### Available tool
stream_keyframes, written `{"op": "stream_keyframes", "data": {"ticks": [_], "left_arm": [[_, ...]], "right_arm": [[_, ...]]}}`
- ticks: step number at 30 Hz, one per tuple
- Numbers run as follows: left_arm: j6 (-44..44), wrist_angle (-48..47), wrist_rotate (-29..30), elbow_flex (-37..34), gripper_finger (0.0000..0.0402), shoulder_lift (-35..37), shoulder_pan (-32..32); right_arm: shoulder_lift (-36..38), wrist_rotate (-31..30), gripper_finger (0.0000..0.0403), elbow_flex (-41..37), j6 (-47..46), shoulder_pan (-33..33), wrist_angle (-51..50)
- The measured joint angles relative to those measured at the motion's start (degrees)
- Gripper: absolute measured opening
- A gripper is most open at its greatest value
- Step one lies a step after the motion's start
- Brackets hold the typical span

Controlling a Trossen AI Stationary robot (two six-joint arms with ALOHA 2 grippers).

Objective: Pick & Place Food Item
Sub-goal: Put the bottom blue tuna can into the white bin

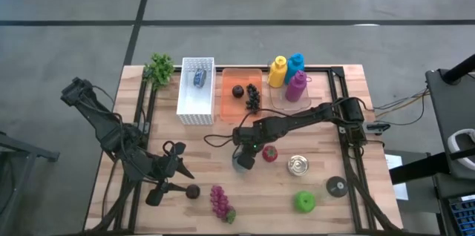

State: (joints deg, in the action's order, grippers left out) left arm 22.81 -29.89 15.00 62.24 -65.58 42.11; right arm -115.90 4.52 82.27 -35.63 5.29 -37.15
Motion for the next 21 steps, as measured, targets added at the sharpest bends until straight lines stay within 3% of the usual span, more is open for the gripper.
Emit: {"op": "stream_keyframes", "data": {"ticks": [21], "left_arm": [[-0.16, 0.00, 0.00, -0.02, 0.0213, 0.00, -0.04]], "right_arm": [[1.88, -1.87, 0.0008, -0.30, -1.93, -0.10, -0.47]]}}
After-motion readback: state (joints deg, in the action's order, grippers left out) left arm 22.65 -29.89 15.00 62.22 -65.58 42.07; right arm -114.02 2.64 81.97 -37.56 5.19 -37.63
